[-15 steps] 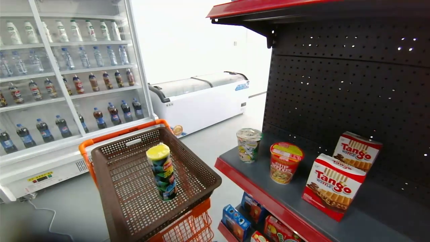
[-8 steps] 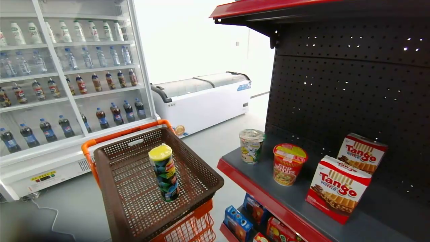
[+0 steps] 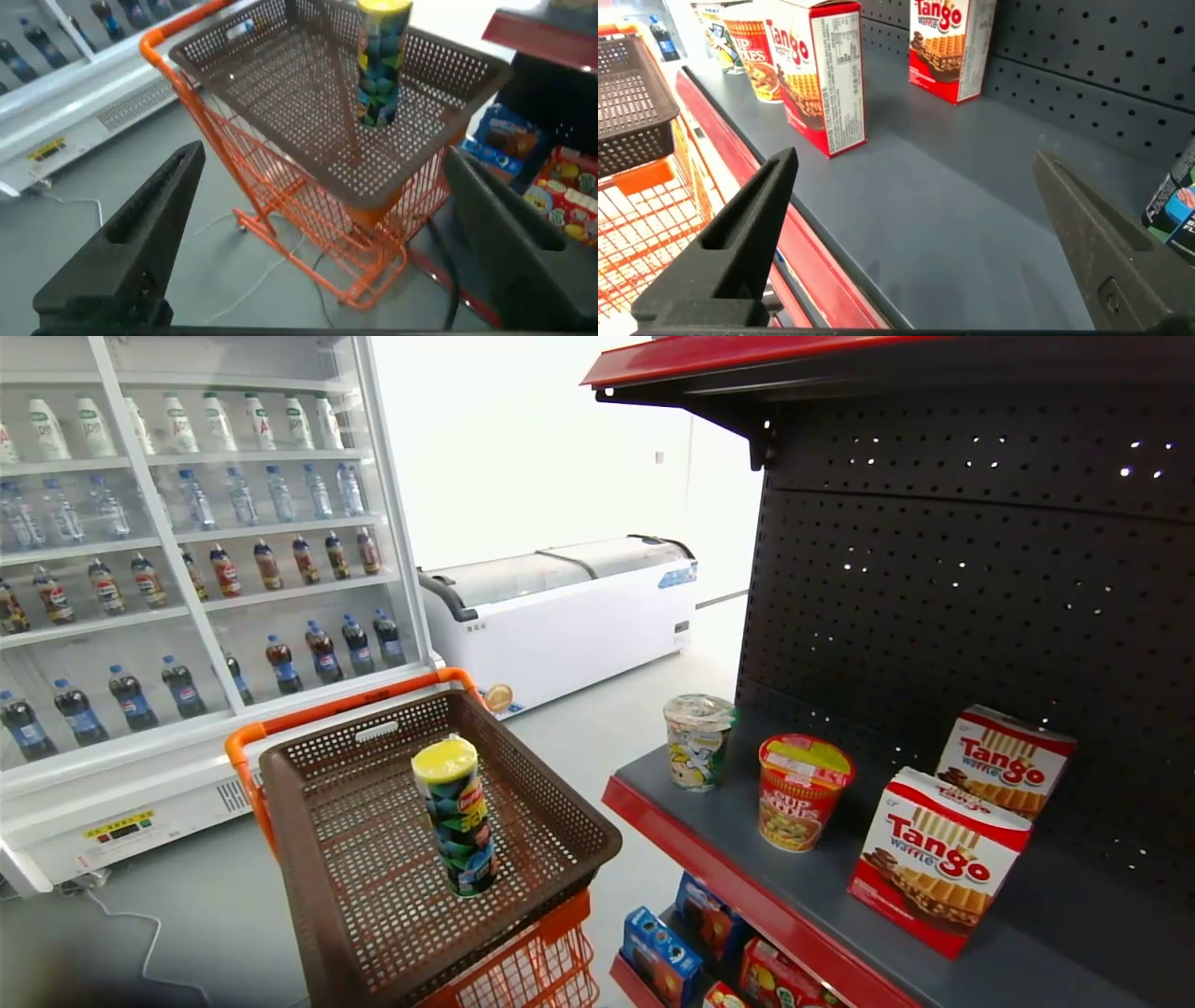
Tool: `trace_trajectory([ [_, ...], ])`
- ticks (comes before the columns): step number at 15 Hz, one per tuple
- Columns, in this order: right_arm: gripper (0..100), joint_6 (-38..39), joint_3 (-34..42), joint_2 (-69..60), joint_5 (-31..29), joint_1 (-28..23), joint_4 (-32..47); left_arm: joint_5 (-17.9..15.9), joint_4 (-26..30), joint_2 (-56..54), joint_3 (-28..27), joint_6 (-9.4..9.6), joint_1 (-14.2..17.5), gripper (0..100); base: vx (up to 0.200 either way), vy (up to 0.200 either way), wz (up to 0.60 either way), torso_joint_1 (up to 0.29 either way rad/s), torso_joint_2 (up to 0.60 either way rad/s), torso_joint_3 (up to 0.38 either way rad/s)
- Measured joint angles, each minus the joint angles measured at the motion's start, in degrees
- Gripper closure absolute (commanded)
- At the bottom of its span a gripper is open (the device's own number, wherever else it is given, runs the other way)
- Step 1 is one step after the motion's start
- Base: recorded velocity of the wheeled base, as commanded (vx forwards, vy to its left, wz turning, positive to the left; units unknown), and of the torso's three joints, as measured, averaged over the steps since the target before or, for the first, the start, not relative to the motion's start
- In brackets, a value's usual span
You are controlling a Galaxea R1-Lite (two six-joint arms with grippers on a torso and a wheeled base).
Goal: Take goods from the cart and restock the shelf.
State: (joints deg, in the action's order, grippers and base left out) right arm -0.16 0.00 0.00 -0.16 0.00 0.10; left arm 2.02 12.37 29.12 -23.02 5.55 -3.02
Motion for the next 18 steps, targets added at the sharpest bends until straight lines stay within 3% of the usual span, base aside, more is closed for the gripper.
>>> trace_trajectory([
  [2,0,0.0,0.0,0.0,0.0,0.0,0.0,0.0,-2.1,4.7,0.5,-0.73,-0.1,0,0.000,0.000,0.00,0.000,0.00,0.000],
  [5,0,0.0,0.0,0.0,0.0,0.0,0.0,-0.2,-10.1,16.1,-0.6,-2.65,0.0,0,0.000,0.000,0.00,0.000,0.00,0.000],
  [8,0,0.0,0.0,0.0,0.0,0.0,0.0,-1.0,-17.8,30.6,-3.8,-2.65,0.0,0,0.000,0.000,0.00,0.000,0.00,0.000],
  [14,0,0.0,0.0,0.0,0.0,0.0,0.0,-3.5,-49.8,57.6,-4.8,-2.11,-1.1,0,0.000,0.000,0.00,0.000,0.00,0.000],
  [18,0,0.0,0.0,0.0,0.0,0.0,0.0,-3.5,-62.1,68.1,-1.5,-2.40,-3.4,0,0.000,0.000,0.00,0.000,0.00,0.000],
])
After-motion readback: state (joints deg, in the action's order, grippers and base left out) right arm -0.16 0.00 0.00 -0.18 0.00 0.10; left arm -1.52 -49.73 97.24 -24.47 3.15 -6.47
